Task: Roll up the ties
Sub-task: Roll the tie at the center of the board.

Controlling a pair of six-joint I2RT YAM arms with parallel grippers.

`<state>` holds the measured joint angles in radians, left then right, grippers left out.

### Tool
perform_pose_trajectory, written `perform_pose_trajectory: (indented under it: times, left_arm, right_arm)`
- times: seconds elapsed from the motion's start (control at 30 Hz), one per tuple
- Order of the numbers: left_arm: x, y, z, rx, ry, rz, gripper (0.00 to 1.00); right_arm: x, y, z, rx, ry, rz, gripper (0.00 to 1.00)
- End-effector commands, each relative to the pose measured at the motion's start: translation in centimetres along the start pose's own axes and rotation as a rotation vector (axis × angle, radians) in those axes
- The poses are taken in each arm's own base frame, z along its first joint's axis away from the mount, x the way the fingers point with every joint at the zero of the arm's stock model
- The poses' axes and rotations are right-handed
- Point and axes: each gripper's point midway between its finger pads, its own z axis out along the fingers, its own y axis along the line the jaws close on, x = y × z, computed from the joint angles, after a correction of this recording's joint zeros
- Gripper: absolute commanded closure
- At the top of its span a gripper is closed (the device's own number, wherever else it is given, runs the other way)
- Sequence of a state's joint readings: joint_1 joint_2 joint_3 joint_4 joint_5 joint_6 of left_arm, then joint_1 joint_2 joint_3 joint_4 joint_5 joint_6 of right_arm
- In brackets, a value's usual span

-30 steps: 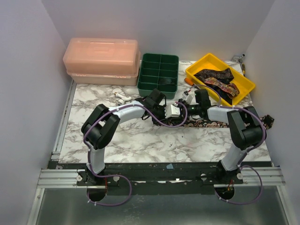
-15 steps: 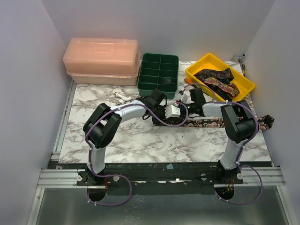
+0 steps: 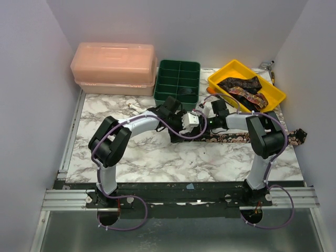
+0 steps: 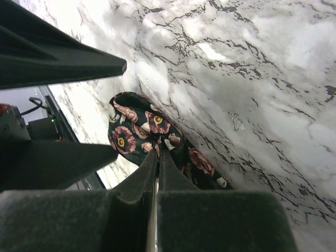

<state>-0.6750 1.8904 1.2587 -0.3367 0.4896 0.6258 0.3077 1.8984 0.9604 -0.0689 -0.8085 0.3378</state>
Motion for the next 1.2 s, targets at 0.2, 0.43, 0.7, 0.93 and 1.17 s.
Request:
perform_pose_trajectory:
  times: [0.2, 0.43, 0.7, 0.93, 1.17]
  left_arm:
    - [-1.9, -1.1, 1.7, 0.01, -0.023, 0.068, 0.02]
    - [-1.1, -0.8, 2.5, -0.019, 0.029, 0.045, 0.13]
    - [-1.9, -0.4, 2.7, -0.048, -0.001, -0.049, 0.17]
    - [-3.5, 0.3, 3.1, -0.078, -0.085, -0.161, 0.27]
    - [-1.8, 0.3, 2.8, -0.081, -0.04, -0.143, 0.54]
  right_arm:
    - [-0.9, 2.1, 0.1, -0.1, -0.045, 0.038, 0.99]
    - [-1.4, 3.7, -0.2, -0.178, -0.064, 0.055, 0.99]
    - [-1.9, 6.4, -1.1, -0.312, -0.096, 0.08, 0.99]
    - [-1.7, 6.6, -1.0, -0.339, -0.089, 0.099, 0.99]
    - [-1.4, 6.7, -1.3, -0.345, -0.092, 0.123, 0.99]
